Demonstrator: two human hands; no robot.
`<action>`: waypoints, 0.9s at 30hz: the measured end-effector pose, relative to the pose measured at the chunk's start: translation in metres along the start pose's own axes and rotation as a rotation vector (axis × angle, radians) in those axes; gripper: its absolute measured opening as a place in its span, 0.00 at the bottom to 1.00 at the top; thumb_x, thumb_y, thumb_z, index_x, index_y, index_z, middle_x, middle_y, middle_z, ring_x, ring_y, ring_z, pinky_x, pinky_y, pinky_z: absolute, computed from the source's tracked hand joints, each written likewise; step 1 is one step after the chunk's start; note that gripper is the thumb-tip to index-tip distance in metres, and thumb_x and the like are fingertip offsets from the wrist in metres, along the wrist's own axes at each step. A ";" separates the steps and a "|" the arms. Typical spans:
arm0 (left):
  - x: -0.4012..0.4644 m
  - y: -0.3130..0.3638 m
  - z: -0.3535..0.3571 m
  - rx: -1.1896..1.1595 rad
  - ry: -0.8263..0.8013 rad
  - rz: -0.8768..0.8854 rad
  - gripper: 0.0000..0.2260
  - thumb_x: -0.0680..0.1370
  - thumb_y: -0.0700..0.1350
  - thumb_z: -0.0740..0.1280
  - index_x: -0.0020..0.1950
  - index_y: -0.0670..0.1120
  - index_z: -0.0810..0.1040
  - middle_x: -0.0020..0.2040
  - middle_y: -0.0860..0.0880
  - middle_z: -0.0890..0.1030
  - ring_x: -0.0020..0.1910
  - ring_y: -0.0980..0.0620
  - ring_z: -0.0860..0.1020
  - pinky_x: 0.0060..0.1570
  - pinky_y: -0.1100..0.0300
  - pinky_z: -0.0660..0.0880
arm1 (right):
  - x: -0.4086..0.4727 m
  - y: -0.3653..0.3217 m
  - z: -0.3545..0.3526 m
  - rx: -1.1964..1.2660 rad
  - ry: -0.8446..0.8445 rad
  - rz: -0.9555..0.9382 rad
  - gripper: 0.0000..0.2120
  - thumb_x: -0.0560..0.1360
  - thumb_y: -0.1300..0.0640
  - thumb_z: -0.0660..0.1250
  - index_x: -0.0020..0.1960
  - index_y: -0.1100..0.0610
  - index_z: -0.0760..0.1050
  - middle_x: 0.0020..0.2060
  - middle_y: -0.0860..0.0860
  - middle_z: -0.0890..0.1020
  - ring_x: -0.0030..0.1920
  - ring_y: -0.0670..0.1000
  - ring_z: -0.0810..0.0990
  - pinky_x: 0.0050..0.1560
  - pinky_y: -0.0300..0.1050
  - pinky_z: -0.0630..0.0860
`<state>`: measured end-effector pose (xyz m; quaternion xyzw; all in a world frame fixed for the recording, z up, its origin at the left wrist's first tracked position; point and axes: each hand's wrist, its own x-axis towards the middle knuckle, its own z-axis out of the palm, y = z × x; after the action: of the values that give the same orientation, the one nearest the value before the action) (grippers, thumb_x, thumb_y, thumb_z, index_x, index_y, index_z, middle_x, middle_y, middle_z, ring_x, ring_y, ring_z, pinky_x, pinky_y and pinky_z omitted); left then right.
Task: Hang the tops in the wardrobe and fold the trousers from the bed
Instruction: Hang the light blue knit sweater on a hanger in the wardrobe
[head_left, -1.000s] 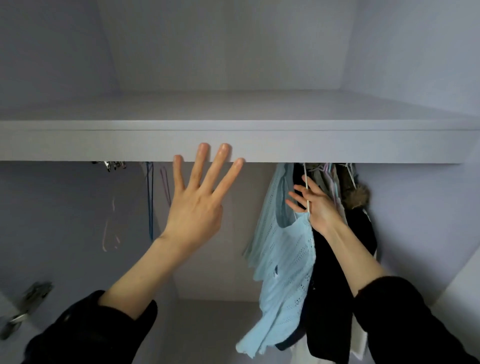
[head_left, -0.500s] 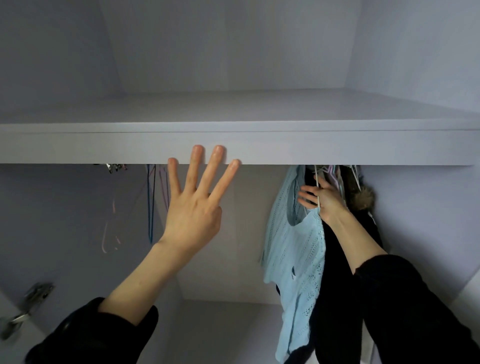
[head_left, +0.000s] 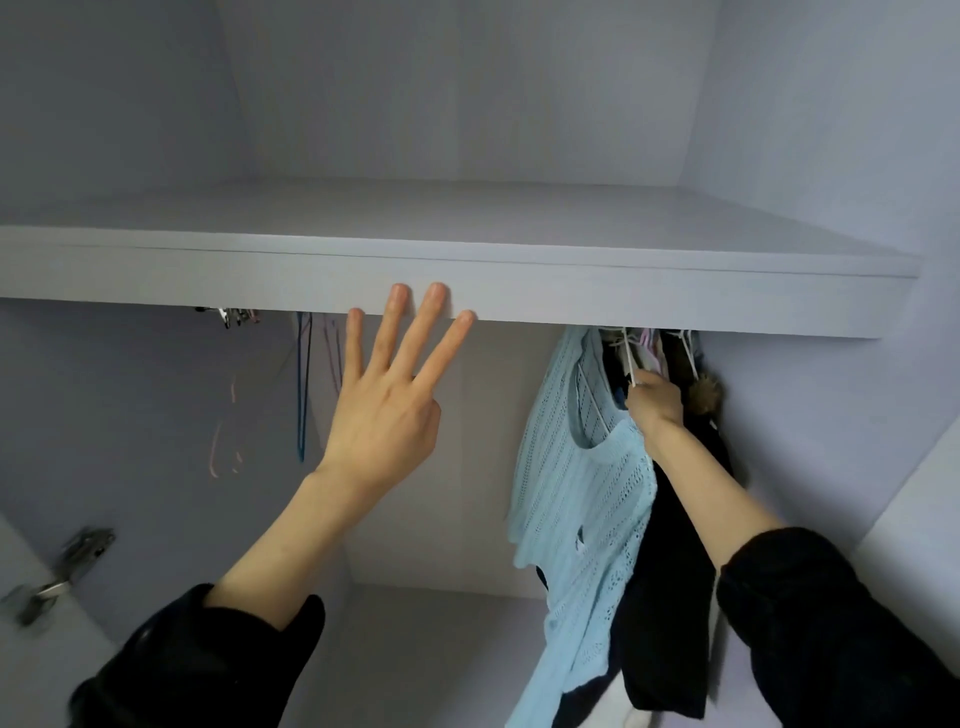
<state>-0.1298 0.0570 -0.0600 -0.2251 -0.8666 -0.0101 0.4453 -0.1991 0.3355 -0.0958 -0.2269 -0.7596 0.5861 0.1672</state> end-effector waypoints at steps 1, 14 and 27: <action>-0.003 0.002 -0.004 -0.043 -0.023 -0.011 0.39 0.68 0.30 0.62 0.77 0.47 0.54 0.77 0.44 0.52 0.76 0.39 0.47 0.71 0.37 0.48 | -0.008 0.000 -0.002 -0.079 -0.004 -0.036 0.18 0.76 0.69 0.53 0.62 0.61 0.74 0.57 0.54 0.76 0.46 0.54 0.78 0.42 0.38 0.74; -0.179 -0.006 -0.102 -0.286 -0.383 -0.423 0.23 0.77 0.37 0.59 0.73 0.43 0.64 0.73 0.43 0.63 0.74 0.44 0.57 0.70 0.51 0.60 | -0.226 0.009 0.057 -0.383 -0.471 -0.337 0.17 0.80 0.59 0.58 0.68 0.58 0.70 0.62 0.57 0.77 0.63 0.54 0.74 0.61 0.41 0.66; -0.475 -0.012 -0.358 -0.095 -0.379 -1.076 0.20 0.79 0.42 0.61 0.71 0.46 0.66 0.68 0.50 0.69 0.69 0.52 0.65 0.65 0.65 0.58 | -0.602 0.070 0.144 -0.277 -1.367 -0.475 0.09 0.79 0.61 0.59 0.53 0.56 0.78 0.44 0.54 0.84 0.42 0.51 0.81 0.50 0.44 0.75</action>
<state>0.3792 -0.2130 -0.2108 0.2304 -0.9224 -0.2336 0.2037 0.2428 -0.0924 -0.1929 0.3404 -0.7901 0.4435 -0.2514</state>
